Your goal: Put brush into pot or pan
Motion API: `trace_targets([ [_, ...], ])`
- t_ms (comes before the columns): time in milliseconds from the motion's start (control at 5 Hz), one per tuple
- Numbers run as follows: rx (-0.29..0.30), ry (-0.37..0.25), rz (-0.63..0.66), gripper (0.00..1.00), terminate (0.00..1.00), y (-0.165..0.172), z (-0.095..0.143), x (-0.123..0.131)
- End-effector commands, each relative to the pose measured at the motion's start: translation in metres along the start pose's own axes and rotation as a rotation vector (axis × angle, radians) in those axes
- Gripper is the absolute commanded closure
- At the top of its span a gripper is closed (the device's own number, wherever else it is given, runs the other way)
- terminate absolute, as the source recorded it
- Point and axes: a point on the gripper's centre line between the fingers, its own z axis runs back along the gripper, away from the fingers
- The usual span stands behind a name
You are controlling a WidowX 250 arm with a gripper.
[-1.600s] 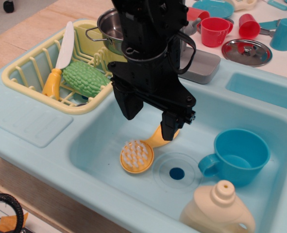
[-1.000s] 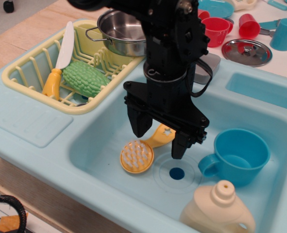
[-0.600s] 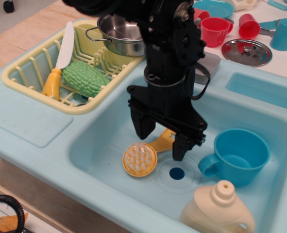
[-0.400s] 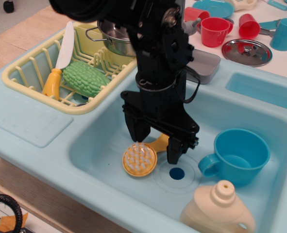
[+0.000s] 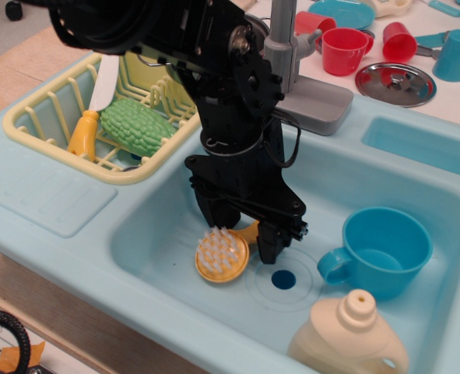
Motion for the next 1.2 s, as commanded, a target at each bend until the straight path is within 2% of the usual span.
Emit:
trace_targets([
  [0,0.001,0.006,-0.025,1.0,0.0,-0.001,-0.004,0.002],
  [200,0.028,0.001,-0.034,1.0,0.0,-0.005,0.005,0.006],
  [400,0.079,-0.01,-0.022,1.0,0.0,-0.013,0.026,0.005],
  [600,0.144,-0.047,0.011,1.0,0.0,-0.013,0.056,0.005],
  [800,0.178,-0.065,0.108,1.0,0.0,-0.007,0.075,0.001],
  [1000,0.198,-0.156,0.229,1.0,0.0,0.006,0.086,-0.011],
])
